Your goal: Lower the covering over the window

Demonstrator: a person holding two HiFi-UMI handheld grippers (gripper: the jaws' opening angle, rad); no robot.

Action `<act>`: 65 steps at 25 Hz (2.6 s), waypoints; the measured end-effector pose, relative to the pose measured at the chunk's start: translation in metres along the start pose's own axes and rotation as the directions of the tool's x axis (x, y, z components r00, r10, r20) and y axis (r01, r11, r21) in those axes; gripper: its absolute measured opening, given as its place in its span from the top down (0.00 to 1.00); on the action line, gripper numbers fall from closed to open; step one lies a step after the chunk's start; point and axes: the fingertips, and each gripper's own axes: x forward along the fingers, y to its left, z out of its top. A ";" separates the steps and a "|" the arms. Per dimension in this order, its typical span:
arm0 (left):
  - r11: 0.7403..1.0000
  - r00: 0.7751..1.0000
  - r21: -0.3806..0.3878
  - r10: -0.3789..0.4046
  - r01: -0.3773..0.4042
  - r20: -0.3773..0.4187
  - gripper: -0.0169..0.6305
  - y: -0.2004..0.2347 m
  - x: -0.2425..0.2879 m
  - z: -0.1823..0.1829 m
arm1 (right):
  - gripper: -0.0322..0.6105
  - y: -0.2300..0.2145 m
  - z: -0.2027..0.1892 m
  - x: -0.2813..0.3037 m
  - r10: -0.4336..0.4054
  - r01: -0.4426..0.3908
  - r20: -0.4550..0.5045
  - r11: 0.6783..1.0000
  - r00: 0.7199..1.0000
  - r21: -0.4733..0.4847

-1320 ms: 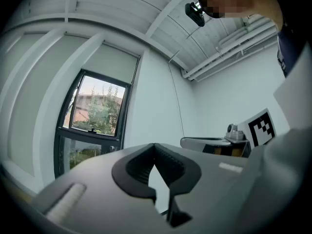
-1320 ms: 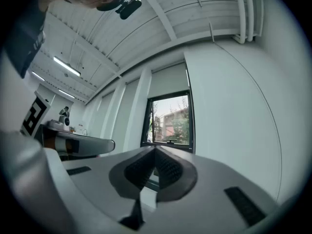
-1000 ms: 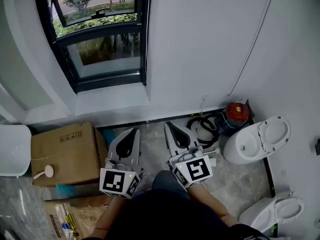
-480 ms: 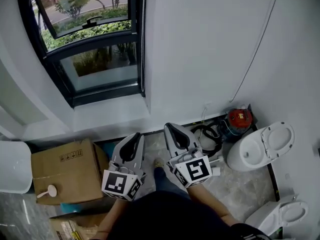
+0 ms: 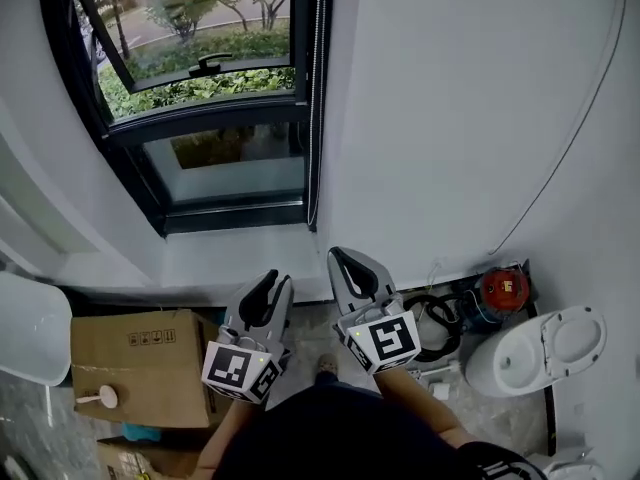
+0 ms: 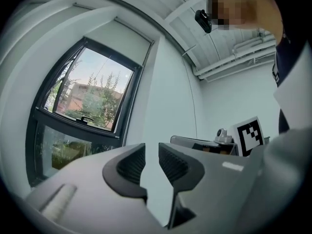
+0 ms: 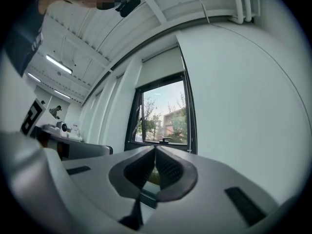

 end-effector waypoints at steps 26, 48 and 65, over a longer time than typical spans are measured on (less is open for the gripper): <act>0.988 0.989 -0.050 -0.148 0.148 0.008 0.80 0.122 0.184 -0.012 | 0.93 -0.097 -0.037 0.162 -0.071 0.071 0.006 0.997 0.997 0.010; 0.831 0.831 -0.025 -0.556 0.556 0.000 0.80 0.185 0.332 -0.006 | 0.93 -0.128 -0.024 0.243 -0.437 0.436 0.007 0.896 0.899 -0.086; 0.856 0.856 0.035 -0.514 0.516 -0.059 0.80 0.198 0.412 -0.020 | 0.93 -0.131 -0.026 0.280 -0.410 0.407 0.005 0.905 0.912 -0.122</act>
